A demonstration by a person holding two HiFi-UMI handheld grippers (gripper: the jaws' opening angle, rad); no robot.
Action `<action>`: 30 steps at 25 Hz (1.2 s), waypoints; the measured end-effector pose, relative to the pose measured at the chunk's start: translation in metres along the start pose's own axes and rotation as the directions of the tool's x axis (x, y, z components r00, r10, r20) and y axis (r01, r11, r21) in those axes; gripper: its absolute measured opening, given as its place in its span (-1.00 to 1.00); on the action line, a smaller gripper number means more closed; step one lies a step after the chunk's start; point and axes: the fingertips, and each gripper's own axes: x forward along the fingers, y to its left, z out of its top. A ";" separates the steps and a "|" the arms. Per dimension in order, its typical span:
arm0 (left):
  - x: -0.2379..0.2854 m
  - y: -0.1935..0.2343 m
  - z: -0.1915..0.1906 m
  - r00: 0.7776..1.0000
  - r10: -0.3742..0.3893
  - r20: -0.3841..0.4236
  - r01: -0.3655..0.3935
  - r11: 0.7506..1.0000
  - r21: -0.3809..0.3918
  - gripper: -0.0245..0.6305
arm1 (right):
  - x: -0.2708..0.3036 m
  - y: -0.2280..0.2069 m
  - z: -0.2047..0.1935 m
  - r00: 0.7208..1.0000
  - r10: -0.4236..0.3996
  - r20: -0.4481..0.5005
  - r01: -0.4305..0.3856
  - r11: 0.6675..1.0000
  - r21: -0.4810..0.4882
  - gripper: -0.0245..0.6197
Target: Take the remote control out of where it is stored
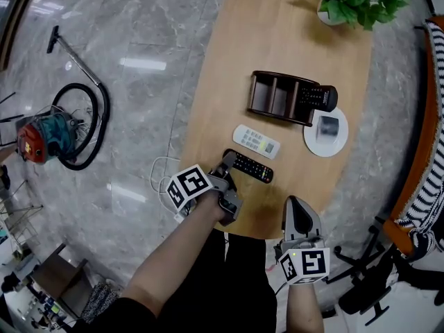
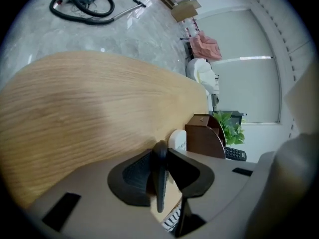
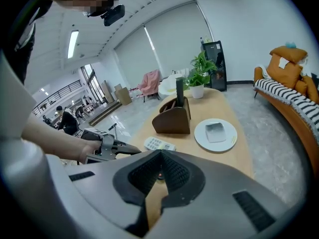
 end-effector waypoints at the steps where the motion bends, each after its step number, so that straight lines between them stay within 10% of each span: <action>1: 0.000 0.000 0.000 1.000 0.016 -0.001 -0.016 1.000 0.022 -0.61 | 0.000 0.000 -0.001 1.000 0.000 -0.002 0.000 1.000 0.000 -0.90; 17: -0.019 0.003 0.007 0.995 0.098 0.021 -0.099 0.990 0.101 -0.60 | 0.002 0.012 0.004 1.000 -0.006 0.017 0.006 1.000 -0.014 -0.90; 22: -0.029 -0.015 0.014 0.998 0.055 0.017 -0.057 0.970 0.235 -0.60 | 0.001 0.022 0.010 0.999 -0.009 0.040 0.009 1.000 -0.017 -0.90; 26: -0.046 -0.040 0.019 1.000 -0.020 0.011 0.012 0.877 0.481 -0.61 | 0.000 0.031 0.018 0.998 -0.010 0.065 0.011 1.000 -0.014 -0.90; 30: -0.069 -0.086 0.040 0.990 -0.132 0.049 0.049 0.648 0.760 -0.61 | 0.001 0.034 0.031 0.995 -0.012 0.097 0.014 1.000 -0.014 -0.90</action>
